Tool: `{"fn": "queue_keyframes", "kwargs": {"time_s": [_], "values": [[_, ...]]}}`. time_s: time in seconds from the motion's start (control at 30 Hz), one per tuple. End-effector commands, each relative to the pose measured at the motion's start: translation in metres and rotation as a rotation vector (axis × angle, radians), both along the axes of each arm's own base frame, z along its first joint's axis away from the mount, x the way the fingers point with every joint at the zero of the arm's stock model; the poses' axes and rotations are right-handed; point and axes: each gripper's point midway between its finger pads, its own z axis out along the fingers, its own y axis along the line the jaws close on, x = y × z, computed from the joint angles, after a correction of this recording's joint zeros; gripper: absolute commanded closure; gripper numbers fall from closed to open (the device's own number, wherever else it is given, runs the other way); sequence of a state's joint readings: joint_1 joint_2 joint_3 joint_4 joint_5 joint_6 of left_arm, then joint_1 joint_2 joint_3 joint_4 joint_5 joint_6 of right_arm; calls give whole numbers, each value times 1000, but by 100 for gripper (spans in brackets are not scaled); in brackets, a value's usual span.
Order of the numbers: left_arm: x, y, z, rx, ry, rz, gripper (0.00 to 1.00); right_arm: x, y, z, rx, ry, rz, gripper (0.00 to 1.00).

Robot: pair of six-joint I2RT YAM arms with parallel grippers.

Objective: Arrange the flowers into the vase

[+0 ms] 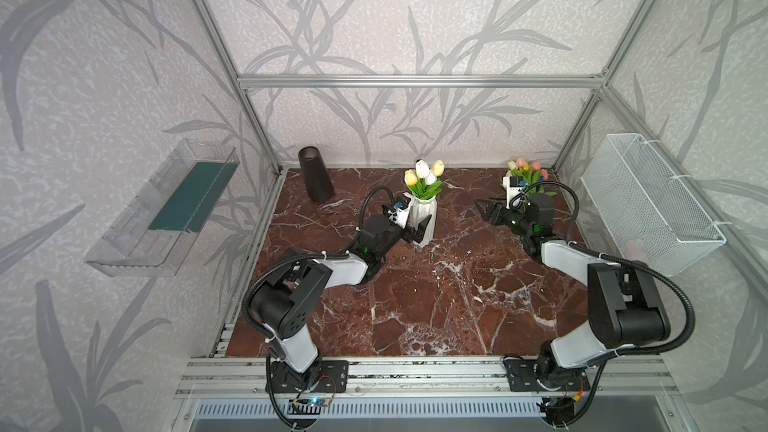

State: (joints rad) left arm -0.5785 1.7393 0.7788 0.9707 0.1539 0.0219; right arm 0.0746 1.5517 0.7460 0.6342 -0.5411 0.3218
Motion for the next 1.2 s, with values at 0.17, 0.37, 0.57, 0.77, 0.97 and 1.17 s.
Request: {"fn": "queue_keyframes", "kwargs": {"time_s": [0.17,0.37,0.57,0.77,0.97,1.17], "values": [[19,-22,-4,-38,-5,-44,1,-35,26,47,31,-229,93,25],[23,-29,-11,-32,-16,-64,15,-72,48,65,-39,-364,173,24],[22,-31,-15,-43,-37,-76,30,-105,62,64,-94,-444,202,23],[34,-32,-17,-35,-45,-73,65,-118,56,59,-97,-432,177,23],[75,-33,11,-54,-115,-90,83,-140,49,56,-106,-472,128,23],[140,-33,42,-45,-188,-96,89,-152,47,58,-109,-500,120,24]]}}
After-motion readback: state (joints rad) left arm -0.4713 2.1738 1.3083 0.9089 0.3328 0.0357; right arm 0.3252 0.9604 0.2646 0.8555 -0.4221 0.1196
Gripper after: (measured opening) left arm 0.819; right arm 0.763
